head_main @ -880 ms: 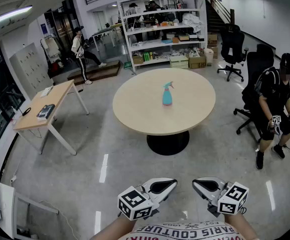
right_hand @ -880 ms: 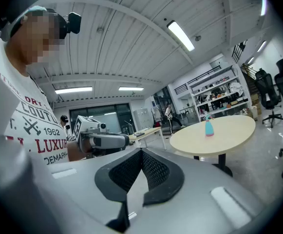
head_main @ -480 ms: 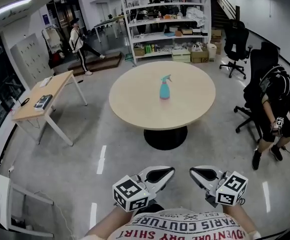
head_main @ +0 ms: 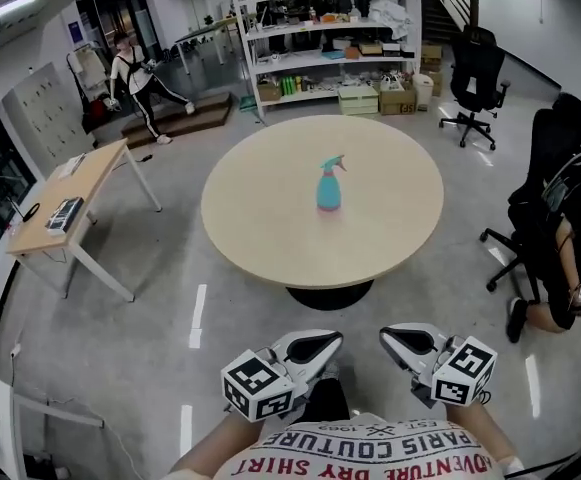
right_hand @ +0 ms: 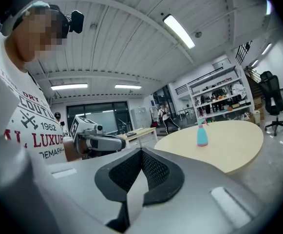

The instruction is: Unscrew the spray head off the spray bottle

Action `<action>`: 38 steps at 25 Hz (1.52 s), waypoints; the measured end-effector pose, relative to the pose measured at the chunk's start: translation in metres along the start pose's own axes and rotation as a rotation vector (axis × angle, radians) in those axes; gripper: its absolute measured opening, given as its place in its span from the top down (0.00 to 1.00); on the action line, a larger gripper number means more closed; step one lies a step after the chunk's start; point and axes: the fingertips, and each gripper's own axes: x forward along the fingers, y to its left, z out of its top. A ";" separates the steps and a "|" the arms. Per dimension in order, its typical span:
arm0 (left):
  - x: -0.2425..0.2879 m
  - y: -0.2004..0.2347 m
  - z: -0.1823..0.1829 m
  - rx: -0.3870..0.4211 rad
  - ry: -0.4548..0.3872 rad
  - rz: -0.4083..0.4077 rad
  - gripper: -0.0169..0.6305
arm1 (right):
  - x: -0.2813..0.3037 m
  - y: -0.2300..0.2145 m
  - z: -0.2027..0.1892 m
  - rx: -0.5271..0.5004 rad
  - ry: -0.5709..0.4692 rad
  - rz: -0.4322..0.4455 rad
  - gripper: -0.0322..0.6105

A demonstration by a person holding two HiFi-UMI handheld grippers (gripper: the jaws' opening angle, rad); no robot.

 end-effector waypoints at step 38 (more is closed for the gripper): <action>0.234 0.468 0.016 -0.003 0.210 0.049 0.69 | 0.265 -0.373 0.062 0.065 0.145 -0.091 0.95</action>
